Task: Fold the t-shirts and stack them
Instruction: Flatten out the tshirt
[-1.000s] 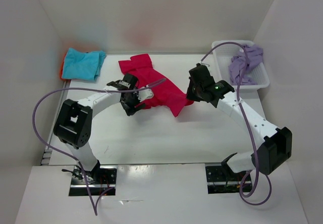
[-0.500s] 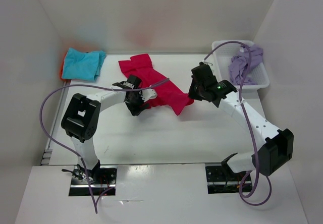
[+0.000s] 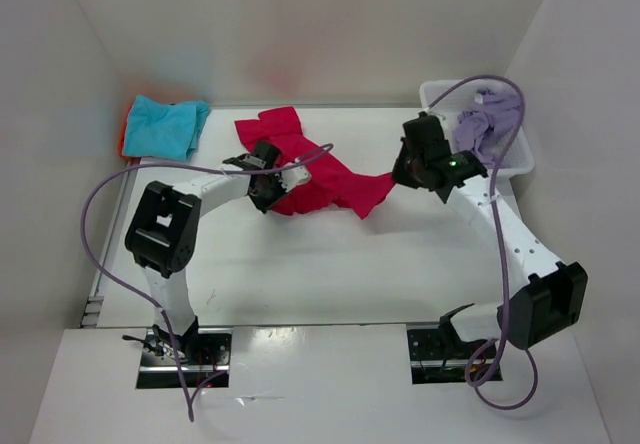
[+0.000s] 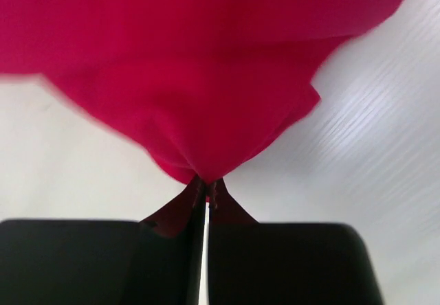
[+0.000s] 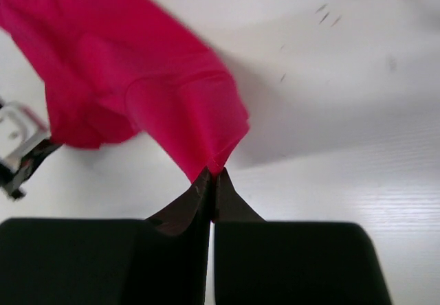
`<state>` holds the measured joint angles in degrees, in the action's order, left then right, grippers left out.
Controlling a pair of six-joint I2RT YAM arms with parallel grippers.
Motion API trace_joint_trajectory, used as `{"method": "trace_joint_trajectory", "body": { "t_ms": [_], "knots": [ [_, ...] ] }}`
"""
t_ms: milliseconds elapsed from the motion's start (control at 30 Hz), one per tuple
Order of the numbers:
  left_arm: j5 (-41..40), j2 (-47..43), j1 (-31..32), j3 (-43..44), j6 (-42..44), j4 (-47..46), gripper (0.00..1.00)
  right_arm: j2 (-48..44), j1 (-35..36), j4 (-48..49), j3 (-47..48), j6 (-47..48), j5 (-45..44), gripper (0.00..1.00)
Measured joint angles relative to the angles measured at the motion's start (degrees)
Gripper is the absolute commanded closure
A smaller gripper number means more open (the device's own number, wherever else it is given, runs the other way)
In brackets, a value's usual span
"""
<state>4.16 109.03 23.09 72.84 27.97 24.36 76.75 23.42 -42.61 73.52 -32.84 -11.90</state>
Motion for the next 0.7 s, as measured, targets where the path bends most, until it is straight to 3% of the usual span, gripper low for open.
{"method": "trace_joint_trajectory", "body": {
  "t_ms": [133,267,433,567,700],
  "knots": [
    [-0.66,-6.60,-6.27,2.75,0.52,4.79,1.00,-0.02,-7.48,-1.53,6.51,2.60,0.48,1.00],
    [-1.60,-19.91,-13.94,7.10,2.19,5.44,1.00,-1.46,-12.61,-1.33,9.81,4.02,2.43,1.00],
    [-2.43,-33.77,-14.21,6.40,3.76,7.48,1.00,-4.26,-12.48,-0.87,6.05,3.89,9.49,1.00],
    [-3.74,-32.76,-15.15,5.46,3.45,10.21,1.00,-2.08,-12.48,-1.31,6.10,3.78,12.66,1.00],
    [-5.20,-26.64,-15.85,6.54,3.82,13.53,1.00,3.69,-12.48,-1.27,13.64,4.17,14.14,1.00]
  ]
}}
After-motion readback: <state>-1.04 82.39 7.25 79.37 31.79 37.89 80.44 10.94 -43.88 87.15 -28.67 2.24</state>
